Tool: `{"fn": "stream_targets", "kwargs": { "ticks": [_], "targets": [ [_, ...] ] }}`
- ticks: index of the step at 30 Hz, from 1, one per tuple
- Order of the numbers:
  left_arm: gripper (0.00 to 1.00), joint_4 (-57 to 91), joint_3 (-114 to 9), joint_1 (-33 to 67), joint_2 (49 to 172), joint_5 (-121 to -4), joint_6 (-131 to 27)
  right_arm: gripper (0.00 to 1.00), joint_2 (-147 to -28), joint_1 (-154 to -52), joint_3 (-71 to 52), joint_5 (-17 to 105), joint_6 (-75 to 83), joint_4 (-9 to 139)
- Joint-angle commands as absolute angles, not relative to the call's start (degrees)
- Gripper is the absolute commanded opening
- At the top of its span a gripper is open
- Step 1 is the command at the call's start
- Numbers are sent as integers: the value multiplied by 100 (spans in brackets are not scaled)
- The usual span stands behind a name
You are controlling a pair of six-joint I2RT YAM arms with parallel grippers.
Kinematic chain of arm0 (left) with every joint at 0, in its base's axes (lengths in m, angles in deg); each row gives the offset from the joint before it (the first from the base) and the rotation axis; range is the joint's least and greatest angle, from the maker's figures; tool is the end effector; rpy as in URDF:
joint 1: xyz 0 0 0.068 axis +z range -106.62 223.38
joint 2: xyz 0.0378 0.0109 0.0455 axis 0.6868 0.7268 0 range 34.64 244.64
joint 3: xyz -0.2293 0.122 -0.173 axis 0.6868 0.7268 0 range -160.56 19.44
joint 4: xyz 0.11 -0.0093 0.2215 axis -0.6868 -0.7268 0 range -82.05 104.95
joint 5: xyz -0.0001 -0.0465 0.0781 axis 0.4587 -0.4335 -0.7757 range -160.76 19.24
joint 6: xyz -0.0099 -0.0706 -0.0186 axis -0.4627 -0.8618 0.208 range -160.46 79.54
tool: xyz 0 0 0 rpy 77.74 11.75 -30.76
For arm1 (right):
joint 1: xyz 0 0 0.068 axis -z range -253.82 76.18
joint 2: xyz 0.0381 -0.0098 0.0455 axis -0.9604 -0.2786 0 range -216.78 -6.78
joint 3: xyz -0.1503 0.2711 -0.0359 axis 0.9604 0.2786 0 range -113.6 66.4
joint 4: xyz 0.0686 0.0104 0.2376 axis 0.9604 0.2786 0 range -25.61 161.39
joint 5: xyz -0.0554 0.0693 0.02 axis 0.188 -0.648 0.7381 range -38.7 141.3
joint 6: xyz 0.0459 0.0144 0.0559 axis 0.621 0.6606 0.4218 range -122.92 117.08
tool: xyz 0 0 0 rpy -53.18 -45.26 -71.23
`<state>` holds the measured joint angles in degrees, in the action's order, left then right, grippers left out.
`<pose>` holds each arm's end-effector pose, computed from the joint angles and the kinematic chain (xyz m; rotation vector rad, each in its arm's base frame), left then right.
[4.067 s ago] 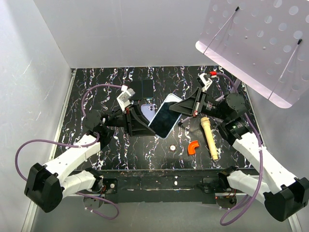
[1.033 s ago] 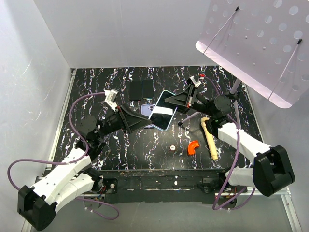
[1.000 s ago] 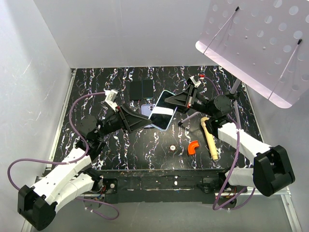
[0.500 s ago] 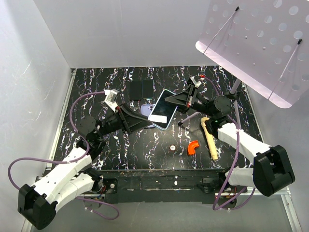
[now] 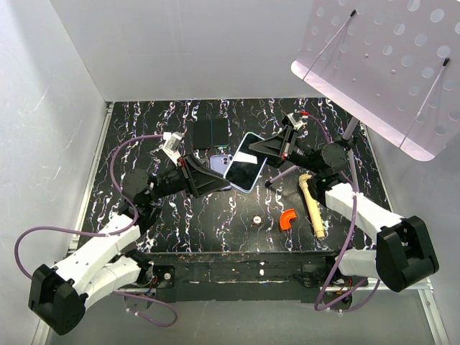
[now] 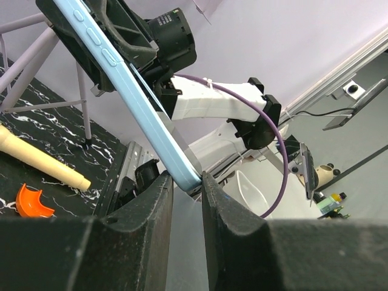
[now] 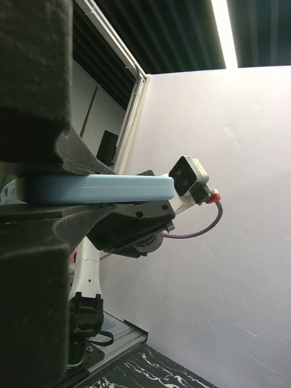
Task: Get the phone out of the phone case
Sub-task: Remove the phone case from the phone.
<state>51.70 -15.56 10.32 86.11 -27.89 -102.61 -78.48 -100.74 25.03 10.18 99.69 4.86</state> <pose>0.1278 -0.1332 0.3853 0.4037 1.5212 -1.8167 0.2122 0.1531 0.3968 0.1452 1.5795 2.2739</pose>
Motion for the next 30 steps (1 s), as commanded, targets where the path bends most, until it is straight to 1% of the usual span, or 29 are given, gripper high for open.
{"fn": "stream_targets", "kwargs": {
  "ticks": [1, 5, 8, 10, 13, 14, 17, 19, 21, 24, 25, 27, 29, 30],
  "targets": [
    [0, 4904, -1362, 1077, 8948, -2954, -9935, 1, -7481, -10177, 2201, 1157, 10508, -380],
    [0, 5685, -852, 1086, 8914, -2901, -9479, 1, -7551, -10195, 2131, 1473, 11395, -1180],
    [0, 6687, -491, 1086, 8931, -2875, -9284, 1, -7490, -10204, 2122, 1536, 11652, -1129],
    [0, 6943, -534, 1086, 9106, -2849, -9231, 1, -7446, -10230, 2122, 1457, 11644, -954],
    [0, 7812, -692, 1086, 9492, -2813, -9555, 1, -7428, -10291, 2218, 1430, 11661, -838],
    [0, 7832, -797, 1086, 9598, -2822, -9591, 1, -7446, -10335, 2280, 1456, 11722, -899],
    [0, 7491, -1035, 1095, 9889, -2901, -9583, 1, -7542, -10414, 2324, 1509, 11898, -1128],
    [0, 6982, -1149, 1138, 9959, -3059, -9574, 1, -7473, -10423, 2298, 1483, 11750, -962],
    [0, 6123, -1290, 1165, 9951, -3287, -9504, 1, -7455, -10423, 2298, 1518, 11714, -952],
    [0, 4287, -1632, 1165, 9810, -3665, -9031, 1, -7568, -10423, 2236, 1658, 11810, -1374],
    [0, 3646, -1738, 1165, 9758, -3770, -8881, 1, -7586, -10423, 2210, 1659, 11750, -1375],
    [0, 3000, -1818, 1165, 9556, -3807, -8687, 1, -7543, -10415, 2114, 1536, 11347, -1016],
    [11, 2761, -1748, 1165, 9258, -3615, -8564, 1, -7507, -10415, 2061, 1431, 10864, -568],
    [19, 2630, -1739, 1165, 9074, -3491, -8502, 1, -7525, -10397, 2043, 1378, 10722, -444]
  ]
}}
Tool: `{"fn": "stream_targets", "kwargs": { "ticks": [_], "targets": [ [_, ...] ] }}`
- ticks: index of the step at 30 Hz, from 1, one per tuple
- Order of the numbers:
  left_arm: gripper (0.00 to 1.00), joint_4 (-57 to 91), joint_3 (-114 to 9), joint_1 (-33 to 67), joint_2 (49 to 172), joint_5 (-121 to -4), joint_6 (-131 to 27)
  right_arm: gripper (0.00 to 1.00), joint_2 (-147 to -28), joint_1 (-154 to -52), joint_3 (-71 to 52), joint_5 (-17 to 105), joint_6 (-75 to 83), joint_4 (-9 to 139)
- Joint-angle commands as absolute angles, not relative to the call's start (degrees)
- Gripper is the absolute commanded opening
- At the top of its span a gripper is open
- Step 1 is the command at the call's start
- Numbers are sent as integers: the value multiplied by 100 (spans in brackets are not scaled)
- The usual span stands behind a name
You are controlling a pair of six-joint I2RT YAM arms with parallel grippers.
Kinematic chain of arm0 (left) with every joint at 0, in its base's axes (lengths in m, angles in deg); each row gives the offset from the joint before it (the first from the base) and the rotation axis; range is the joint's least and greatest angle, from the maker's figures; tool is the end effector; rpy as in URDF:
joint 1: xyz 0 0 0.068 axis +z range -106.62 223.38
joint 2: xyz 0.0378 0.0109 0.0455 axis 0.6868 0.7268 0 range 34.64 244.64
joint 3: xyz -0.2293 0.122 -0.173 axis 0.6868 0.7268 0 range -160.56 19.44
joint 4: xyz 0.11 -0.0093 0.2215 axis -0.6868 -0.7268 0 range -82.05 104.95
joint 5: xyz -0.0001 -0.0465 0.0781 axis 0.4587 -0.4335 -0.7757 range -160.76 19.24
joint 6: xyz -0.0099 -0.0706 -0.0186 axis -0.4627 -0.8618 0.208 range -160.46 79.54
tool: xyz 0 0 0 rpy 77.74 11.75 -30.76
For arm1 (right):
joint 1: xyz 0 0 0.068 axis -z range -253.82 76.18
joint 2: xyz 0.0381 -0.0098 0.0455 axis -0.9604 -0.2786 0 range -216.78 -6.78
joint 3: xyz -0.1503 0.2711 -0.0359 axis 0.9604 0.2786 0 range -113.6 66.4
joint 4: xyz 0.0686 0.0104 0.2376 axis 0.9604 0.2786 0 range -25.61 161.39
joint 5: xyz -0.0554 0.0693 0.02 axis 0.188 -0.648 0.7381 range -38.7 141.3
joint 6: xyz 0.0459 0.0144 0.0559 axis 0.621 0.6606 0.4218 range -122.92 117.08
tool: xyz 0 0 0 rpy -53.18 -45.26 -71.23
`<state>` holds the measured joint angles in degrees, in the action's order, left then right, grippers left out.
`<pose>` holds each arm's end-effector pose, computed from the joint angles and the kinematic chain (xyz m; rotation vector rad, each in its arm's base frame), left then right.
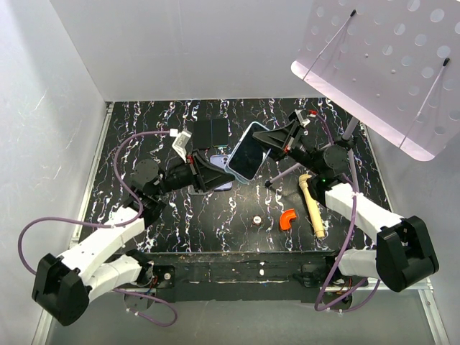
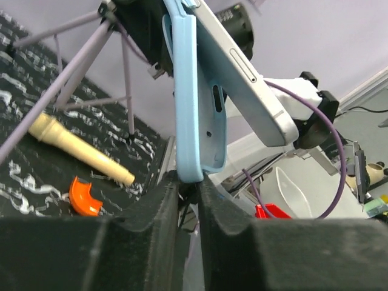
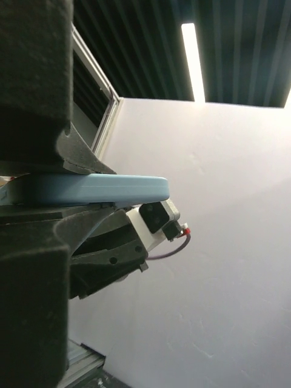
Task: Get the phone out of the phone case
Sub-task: Remove the phone case from the phone.
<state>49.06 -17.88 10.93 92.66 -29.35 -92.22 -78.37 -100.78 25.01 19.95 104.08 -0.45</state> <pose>0.1571 -0.1482 0.3744 0.4466 1.5650 -1.6583 0.2147 0.1451 0.4104 0.2890 1.3745 2.3086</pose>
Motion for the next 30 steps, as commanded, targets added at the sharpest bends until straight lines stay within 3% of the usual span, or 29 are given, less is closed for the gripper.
{"fn": "stream_targets", "kwargs": {
  "ticks": [1, 5, 9, 17, 24, 30],
  "targets": [
    [28, 2403, -1782, 1165, 8898, -3351, -8371, 1, -7551, -10380, 2034, 1325, 10564, -365],
    [55, 1568, -2098, 1165, 8195, -2709, -7853, 1, -7621, -10292, 2017, 1167, 9923, 144],
    [71, 881, -2502, 1165, 7535, -2340, -7518, 1, -7674, -10213, 1973, 1044, 9342, 690],
    [70, 1002, -3170, 1165, 7621, -2408, -8613, 1, -7762, -10186, 1999, 991, 8814, 1262],
    [59, 1406, -2996, 1165, 8122, -2708, -9687, 1, -7692, -10186, 2043, 1000, 8743, 1359],
    [57, 1645, -2785, 1165, 8123, -2717, -9829, 1, -7639, -10186, 2061, 1026, 8690, 1412]
  ]
}}
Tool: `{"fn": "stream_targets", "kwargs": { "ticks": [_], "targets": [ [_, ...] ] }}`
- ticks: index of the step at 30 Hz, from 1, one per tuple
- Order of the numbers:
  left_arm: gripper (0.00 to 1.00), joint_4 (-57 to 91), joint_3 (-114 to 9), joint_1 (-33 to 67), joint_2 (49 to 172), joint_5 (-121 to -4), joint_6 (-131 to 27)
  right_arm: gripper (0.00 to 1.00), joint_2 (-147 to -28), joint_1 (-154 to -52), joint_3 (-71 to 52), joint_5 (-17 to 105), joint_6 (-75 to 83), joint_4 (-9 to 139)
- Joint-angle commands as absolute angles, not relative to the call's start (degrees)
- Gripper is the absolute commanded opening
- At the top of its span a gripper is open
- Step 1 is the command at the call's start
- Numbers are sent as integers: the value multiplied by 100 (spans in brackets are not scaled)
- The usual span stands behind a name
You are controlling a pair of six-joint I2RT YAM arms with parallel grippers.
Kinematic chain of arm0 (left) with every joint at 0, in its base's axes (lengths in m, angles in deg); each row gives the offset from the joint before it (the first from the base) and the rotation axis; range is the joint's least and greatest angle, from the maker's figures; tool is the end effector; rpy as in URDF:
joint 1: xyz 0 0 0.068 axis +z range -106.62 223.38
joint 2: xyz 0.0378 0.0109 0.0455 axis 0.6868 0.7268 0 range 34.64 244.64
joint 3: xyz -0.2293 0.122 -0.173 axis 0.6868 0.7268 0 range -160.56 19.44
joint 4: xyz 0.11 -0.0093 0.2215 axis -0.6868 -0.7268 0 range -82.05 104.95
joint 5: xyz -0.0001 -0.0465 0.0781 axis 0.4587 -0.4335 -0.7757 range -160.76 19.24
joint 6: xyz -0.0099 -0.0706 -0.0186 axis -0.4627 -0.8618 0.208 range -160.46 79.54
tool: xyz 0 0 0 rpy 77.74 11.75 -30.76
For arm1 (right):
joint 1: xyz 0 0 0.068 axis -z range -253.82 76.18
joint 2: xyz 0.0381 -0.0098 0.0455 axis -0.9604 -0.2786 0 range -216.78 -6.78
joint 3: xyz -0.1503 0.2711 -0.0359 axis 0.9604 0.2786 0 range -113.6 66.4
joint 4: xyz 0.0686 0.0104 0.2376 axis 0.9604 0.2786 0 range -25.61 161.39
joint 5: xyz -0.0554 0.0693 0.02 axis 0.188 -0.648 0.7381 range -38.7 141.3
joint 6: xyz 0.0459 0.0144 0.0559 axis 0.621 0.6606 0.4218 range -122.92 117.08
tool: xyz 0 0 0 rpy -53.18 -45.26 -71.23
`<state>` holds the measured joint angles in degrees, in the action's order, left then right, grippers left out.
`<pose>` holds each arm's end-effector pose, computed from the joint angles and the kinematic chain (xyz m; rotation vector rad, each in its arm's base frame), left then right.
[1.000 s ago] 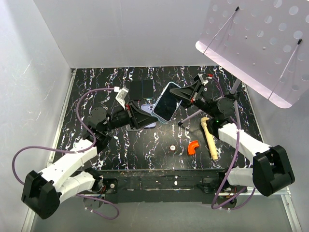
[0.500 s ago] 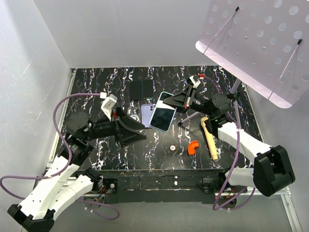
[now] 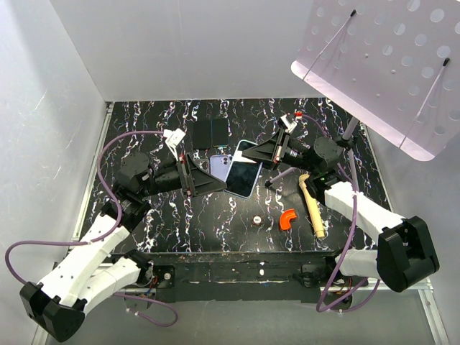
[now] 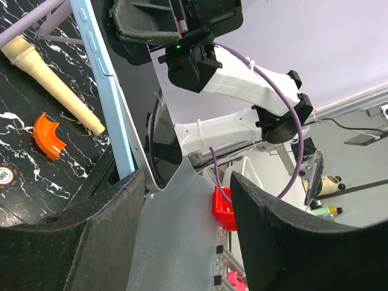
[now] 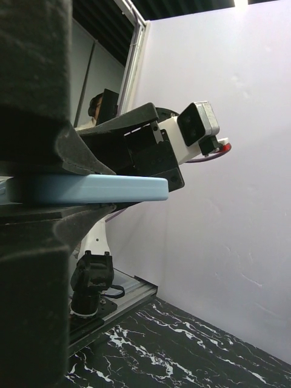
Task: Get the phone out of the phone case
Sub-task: Remove the phone case from the phone.
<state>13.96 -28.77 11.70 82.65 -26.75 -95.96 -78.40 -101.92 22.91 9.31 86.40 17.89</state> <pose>0.1175 -0.1228 0.3989 0.3238 1.8702 -1.7152 0.2179 0.1630 0.3845 0.0780 1.7151 2.0970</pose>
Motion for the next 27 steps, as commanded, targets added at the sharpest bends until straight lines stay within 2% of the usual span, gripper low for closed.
{"fn": "stream_targets", "kwargs": {
  "ticks": [1, 8, 14, 27],
  "targets": [
    [56, 1653, -2767, 1165, 8123, -2734, -9846, 1, -7630, -10186, 2052, 1017, 8682, 1412],
    [54, 1671, -2662, 1156, 8140, -2769, -9899, 1, -7613, -10186, 1999, 1017, 8656, 1464],
    [52, 1680, -2749, 998, 8614, -2603, -10022, 1, -7604, -10186, 1894, 1017, 8453, 1623],
    [50, 1916, -2820, 813, 9142, -2514, -10215, 1, -7191, -10204, 1727, 1158, 7382, 2474]
  ]
}}
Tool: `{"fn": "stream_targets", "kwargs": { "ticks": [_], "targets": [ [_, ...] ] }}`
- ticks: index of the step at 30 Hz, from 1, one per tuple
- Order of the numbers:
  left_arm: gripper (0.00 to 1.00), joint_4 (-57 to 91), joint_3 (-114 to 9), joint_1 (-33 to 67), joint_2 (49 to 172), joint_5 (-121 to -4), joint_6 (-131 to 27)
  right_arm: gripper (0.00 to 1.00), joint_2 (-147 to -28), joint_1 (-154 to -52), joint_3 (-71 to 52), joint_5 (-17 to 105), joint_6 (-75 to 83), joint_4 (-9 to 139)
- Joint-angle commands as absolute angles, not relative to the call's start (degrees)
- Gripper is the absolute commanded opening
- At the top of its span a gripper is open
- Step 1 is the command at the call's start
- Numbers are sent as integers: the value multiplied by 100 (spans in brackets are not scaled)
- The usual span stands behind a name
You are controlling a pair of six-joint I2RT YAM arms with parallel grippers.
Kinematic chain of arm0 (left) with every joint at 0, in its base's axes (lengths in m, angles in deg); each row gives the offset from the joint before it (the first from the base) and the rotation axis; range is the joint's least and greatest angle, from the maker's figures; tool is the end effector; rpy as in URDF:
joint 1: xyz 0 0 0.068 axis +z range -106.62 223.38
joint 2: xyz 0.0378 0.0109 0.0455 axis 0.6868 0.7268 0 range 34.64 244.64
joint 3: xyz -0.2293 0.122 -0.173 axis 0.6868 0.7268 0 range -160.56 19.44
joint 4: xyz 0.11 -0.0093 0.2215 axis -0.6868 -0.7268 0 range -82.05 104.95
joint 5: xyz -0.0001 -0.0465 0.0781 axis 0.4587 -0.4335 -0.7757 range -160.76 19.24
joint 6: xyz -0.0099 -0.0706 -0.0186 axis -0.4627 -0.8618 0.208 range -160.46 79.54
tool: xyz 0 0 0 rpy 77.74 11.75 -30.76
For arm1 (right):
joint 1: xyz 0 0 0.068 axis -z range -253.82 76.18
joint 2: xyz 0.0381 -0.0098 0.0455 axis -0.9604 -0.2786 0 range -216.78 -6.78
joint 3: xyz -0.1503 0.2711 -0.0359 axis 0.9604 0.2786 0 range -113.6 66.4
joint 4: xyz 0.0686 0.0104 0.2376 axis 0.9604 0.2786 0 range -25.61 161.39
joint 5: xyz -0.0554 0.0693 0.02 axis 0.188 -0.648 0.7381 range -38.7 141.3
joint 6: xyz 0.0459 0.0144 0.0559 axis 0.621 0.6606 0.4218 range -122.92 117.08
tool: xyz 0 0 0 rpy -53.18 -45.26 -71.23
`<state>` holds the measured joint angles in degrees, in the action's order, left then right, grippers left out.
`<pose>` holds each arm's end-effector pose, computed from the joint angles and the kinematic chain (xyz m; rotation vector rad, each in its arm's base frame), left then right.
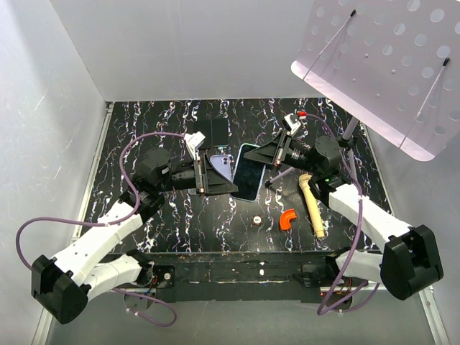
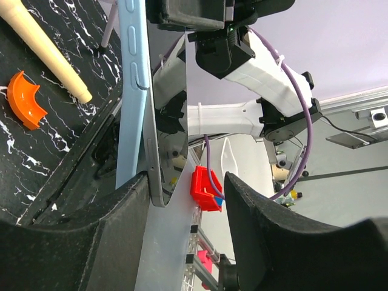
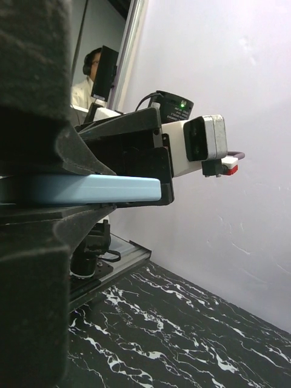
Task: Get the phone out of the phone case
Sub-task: Remove the phone case from the phone.
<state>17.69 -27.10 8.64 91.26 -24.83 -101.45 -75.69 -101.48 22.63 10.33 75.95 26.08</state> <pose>0.1436 -0.1534 0.3716 0.2639 2.0561 -1.8192 0.2130 0.1572 0.3815 0.0115 1.7386 1.9408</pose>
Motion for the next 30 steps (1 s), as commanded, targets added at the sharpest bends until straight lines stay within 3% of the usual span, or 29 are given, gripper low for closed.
{"fn": "stream_targets", "kwargs": {
  "ticks": [1, 9, 13, 17, 20, 22, 27, 30],
  "targets": [
    [49, 1995, -2811, 805, 9168, -2541, -10259, 1, -7182, -10212, 1718, 1158, 7337, 2475],
    [29, 4482, -2556, 778, 9950, -2207, -11928, 1, -7165, -10309, 1665, 1079, 6836, 2501],
    [21, 4677, -2749, 787, 10126, -2145, -11991, 1, -7129, -10344, 1560, 1026, 6573, 2817],
    [0, 4755, -2802, 778, 10127, -2145, -11956, 1, -7051, -10397, 1375, 1035, 6143, 3580],
    [0, 4975, -2715, 778, 10065, -2180, -12017, 4, -6963, -10397, 1270, 1087, 5835, 4257],
    [0, 5160, -2609, 778, 9960, -2259, -12079, 18, -6919, -10388, 1217, 1070, 5694, 4609],
    [0, 4950, -2468, 980, 9609, -2453, -12009, 72, -6691, -10388, 1261, 1043, 5658, 4944],
    [0, 4713, -2450, 1138, 9415, -2505, -12000, 80, -6480, -10388, 1270, 1114, 5571, 5260]
  ]
}}
